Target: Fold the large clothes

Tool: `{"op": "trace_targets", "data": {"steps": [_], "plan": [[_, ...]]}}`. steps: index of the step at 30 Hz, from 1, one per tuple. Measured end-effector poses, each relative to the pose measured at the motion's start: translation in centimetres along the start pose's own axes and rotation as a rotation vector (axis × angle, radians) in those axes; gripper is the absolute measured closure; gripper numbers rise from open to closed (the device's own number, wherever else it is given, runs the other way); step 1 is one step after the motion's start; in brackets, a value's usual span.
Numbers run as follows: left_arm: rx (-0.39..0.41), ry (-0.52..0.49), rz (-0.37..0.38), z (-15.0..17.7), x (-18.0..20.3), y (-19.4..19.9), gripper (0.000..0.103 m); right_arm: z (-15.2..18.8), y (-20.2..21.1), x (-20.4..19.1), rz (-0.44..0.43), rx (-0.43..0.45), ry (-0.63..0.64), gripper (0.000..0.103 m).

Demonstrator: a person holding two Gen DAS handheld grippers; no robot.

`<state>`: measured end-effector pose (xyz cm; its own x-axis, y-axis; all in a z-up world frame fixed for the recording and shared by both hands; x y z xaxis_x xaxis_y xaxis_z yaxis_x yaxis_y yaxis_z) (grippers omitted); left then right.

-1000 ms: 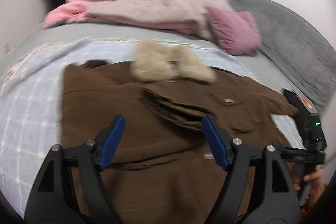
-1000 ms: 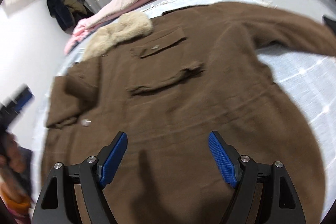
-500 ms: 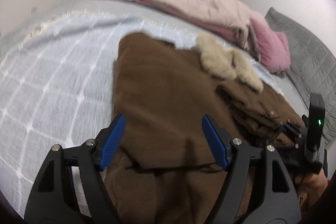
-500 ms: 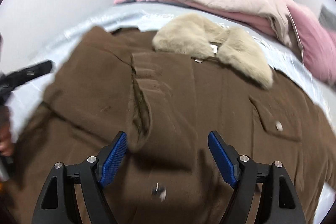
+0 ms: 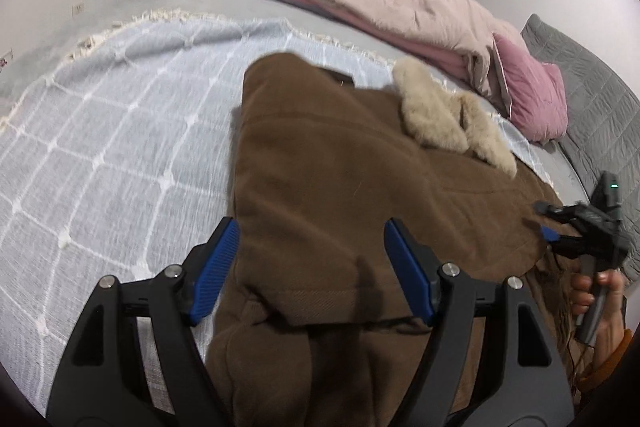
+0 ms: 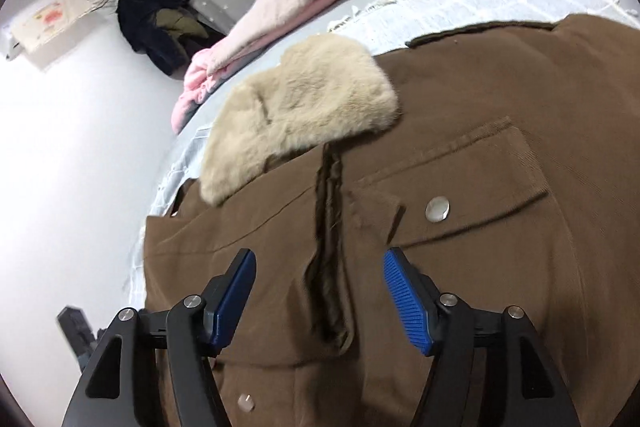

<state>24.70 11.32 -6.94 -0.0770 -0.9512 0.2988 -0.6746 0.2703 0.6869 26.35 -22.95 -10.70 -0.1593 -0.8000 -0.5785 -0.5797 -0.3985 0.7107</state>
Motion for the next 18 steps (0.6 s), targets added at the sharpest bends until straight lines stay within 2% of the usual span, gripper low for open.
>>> {"op": "trace_targets", "data": {"steps": [3,8,13,16,17,18], "plan": [[0.035,-0.027,-0.006,-0.8,0.8,0.5,0.028,-1.0,-2.3,-0.9,0.071,0.019,0.071,0.034],[0.081,-0.094,-0.046,-2.9,1.7,0.2,0.028,-2.4,-3.2,-3.2,0.228,0.099,0.244,0.036],[0.095,-0.110,-0.068,-5.4,2.2,-1.4,0.040,-3.8,-4.1,-4.5,0.309,0.148,0.350,0.036],[0.086,-0.107,-0.065,-6.2,2.5,-2.4,0.044,-4.1,-5.2,-4.7,0.364,0.119,0.426,0.037],[0.083,-0.108,-0.072,-6.4,2.5,-2.7,0.047,-3.8,-5.6,-4.7,0.387,0.111,0.461,0.044],[0.081,-0.112,-0.075,-6.6,2.5,-2.9,0.050,-3.2,-6.3,-5.4,0.346,0.071,0.506,0.080]]}}
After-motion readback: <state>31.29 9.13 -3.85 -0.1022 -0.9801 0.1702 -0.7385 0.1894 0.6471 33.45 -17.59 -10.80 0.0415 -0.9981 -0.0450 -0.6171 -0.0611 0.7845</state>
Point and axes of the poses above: each gripper's, at about its wrist camera, not at the fingertips, and y roughly against the way its jaws point, x to its right, z to its underside, the point moved 9 cm from there along -y, roughly the way its jaws point
